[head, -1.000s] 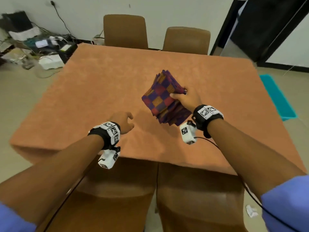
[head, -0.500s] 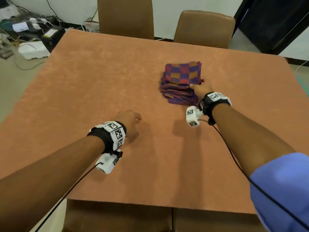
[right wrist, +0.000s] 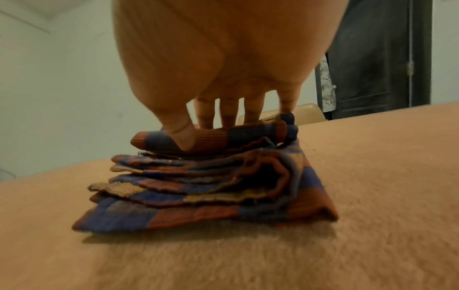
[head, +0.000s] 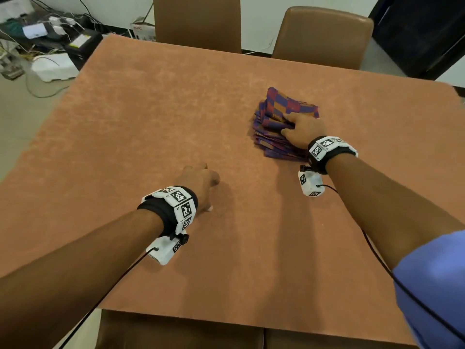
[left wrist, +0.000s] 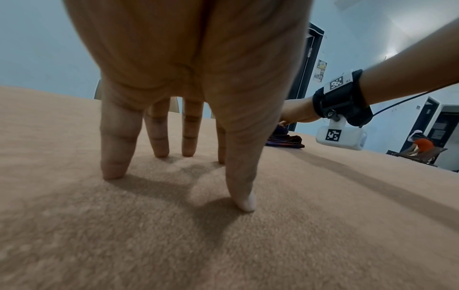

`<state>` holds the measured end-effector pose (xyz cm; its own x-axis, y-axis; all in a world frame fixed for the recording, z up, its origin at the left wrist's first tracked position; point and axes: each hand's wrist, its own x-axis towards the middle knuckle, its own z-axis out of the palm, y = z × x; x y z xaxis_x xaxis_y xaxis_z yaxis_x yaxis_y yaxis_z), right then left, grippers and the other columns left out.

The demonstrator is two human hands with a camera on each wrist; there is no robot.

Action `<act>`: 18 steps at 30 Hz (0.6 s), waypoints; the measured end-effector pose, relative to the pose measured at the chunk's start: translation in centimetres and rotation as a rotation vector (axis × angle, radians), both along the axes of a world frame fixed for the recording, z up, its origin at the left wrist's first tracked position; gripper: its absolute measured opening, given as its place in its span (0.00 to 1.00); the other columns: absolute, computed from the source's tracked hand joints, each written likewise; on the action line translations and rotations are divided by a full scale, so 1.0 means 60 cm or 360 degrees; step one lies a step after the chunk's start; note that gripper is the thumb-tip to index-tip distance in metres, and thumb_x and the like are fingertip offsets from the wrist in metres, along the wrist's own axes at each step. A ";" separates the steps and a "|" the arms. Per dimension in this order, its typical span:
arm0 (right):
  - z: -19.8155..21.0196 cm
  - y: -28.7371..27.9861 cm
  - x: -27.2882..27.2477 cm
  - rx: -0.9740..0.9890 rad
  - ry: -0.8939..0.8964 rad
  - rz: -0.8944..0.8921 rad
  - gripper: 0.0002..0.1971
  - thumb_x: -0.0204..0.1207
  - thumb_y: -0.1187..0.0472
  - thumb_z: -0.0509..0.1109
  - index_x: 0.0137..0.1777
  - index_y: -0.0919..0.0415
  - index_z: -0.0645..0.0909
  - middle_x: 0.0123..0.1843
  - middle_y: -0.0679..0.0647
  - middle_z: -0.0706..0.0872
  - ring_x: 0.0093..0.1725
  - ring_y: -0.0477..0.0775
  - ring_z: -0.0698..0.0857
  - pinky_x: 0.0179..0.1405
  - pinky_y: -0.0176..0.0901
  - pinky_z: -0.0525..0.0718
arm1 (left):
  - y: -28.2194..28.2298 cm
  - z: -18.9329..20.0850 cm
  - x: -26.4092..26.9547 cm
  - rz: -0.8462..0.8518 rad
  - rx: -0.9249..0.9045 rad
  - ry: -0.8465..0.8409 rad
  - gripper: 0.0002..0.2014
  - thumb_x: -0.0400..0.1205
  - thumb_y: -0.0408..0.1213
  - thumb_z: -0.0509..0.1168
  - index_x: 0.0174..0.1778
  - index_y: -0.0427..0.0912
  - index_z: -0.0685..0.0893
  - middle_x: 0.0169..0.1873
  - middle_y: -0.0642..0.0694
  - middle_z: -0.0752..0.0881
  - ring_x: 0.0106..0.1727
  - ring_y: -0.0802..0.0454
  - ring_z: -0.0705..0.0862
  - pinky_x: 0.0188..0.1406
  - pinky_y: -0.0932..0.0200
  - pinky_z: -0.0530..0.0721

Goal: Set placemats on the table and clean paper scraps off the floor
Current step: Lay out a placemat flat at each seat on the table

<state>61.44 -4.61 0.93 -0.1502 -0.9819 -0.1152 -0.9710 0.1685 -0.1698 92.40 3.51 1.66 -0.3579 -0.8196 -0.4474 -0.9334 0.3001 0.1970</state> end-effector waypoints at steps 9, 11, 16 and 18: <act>0.020 -0.021 -0.002 -0.0032 0.0032 -0.0055 0.28 0.70 0.36 0.65 0.70 0.41 0.79 0.66 0.52 0.86 0.64 0.63 0.84 0.64 0.59 0.81 | -0.004 0.003 0.000 0.0054 0.0015 0.0082 0.33 0.59 0.44 0.85 0.62 0.49 0.87 0.52 0.50 0.77 0.60 0.45 0.79 0.56 0.50 0.83; 0.023 -0.027 0.007 -0.0037 0.0110 -0.0057 0.23 0.70 0.42 0.67 0.67 0.41 0.82 0.63 0.54 0.86 0.61 0.64 0.84 0.65 0.62 0.79 | -0.006 0.001 0.000 0.0055 0.0008 0.0087 0.33 0.58 0.44 0.86 0.61 0.49 0.87 0.49 0.52 0.75 0.59 0.46 0.79 0.55 0.50 0.83; 0.030 -0.012 0.023 -0.0373 0.0265 -0.0187 0.15 0.79 0.60 0.59 0.58 0.49 0.85 0.53 0.58 0.89 0.55 0.68 0.84 0.63 0.63 0.69 | -0.004 -0.013 0.002 0.0078 0.0001 0.0098 0.33 0.60 0.44 0.85 0.63 0.51 0.86 0.53 0.52 0.76 0.62 0.44 0.78 0.58 0.49 0.83; 0.053 0.005 0.025 -0.0572 0.0271 -0.0214 0.15 0.79 0.59 0.57 0.57 0.50 0.83 0.51 0.58 0.88 0.54 0.68 0.83 0.60 0.62 0.71 | -0.003 -0.015 0.003 0.0083 -0.0004 0.0111 0.34 0.61 0.43 0.85 0.64 0.52 0.85 0.56 0.52 0.77 0.63 0.44 0.78 0.59 0.50 0.82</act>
<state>62.94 -4.32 4.10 -0.2673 -0.9254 0.2685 -0.9636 0.2551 -0.0798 92.59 3.32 0.77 -0.3449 -0.8391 -0.4207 -0.9318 0.2519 0.2614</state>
